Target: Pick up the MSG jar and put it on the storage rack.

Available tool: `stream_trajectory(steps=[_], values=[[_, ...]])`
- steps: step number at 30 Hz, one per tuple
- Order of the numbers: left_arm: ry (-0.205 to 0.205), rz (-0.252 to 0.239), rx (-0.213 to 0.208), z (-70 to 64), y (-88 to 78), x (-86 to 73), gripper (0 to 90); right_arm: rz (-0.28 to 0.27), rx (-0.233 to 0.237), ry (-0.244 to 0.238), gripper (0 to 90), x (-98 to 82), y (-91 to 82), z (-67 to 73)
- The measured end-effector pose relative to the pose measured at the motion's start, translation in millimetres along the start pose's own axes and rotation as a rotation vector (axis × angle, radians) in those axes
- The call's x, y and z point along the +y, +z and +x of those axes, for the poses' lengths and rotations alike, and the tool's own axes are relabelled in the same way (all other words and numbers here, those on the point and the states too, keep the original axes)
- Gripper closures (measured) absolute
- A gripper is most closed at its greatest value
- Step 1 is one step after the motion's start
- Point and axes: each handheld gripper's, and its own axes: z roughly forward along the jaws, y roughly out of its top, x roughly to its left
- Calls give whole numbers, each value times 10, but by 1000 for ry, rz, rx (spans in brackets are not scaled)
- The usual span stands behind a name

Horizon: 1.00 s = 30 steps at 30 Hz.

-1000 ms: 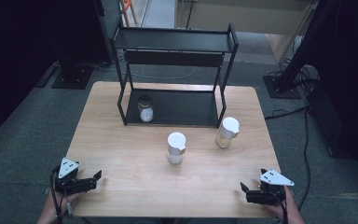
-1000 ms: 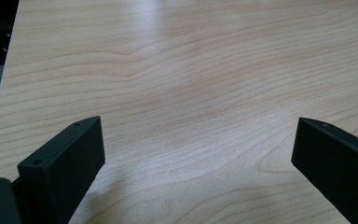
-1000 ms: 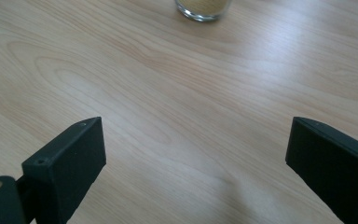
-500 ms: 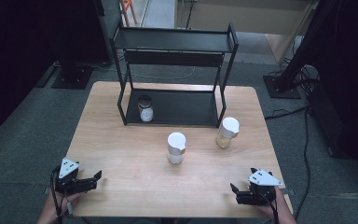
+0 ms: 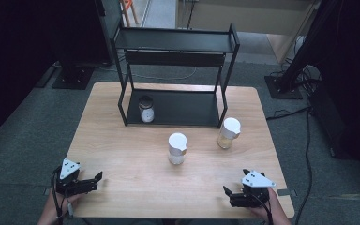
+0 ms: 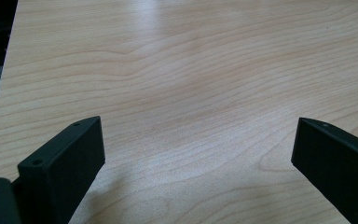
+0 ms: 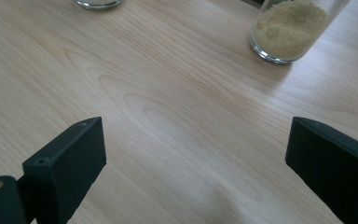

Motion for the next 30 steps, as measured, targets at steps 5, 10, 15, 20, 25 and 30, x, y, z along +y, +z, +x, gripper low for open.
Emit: stream_trajectory(steps=[5, 10, 15, 20, 25, 30], values=[[1, 1, 1, -1, 0, 0, 28, -1, 11, -9, 46, 40, 24, 59], [7, 2, 2, -7, 1, -1, 28, 2, 22, -10, 46, 72, 56, 121], [10, 3, 3, -12, 1, -2, 28, 4, 28, -16, 45, 118, 76, 181], [11, 0, 5, -15, -1, -4, 28, 5, 31, -5, 46, 161, 105, 225], [12, -2, 5, -17, -2, -6, 29, 8, 42, -13, 45, 216, 145, 303], [10, -3, 3, -11, -8, -8, 28, 8, 50, -18, 45, 271, 182, 377]])
